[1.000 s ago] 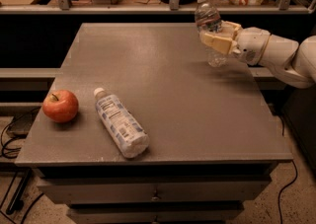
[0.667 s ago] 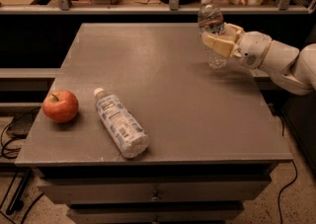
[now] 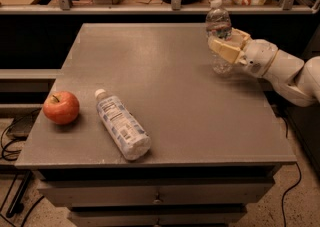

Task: Place water bottle upright

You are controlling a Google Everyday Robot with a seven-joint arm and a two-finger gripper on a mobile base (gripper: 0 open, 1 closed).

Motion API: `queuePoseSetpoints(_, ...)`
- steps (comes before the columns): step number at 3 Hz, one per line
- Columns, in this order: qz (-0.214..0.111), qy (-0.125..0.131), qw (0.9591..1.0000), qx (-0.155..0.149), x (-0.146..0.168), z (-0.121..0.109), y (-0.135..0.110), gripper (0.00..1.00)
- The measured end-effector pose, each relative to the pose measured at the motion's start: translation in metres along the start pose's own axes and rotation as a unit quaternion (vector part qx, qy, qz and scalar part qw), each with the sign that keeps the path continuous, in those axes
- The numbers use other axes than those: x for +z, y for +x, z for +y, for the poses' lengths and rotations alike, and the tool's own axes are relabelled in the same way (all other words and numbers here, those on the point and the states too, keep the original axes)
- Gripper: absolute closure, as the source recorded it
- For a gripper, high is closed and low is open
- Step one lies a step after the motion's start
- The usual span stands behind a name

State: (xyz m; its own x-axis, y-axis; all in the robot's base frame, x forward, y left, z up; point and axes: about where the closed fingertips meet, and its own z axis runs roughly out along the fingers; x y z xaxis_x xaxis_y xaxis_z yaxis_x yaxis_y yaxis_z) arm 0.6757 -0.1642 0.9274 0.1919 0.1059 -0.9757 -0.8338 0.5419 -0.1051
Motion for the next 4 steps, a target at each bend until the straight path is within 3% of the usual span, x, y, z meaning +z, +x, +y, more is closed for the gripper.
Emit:
queuePoseSetpoints(3, -0.009, 0.018, 0.9998, -0.005, -0.0108, 0.0017, 0.0106, 0.99)
queuePoseSetpoints(4, -0.009, 0.018, 0.9998, -0.005, -0.0106, 0.0016, 0.0093, 0.79)
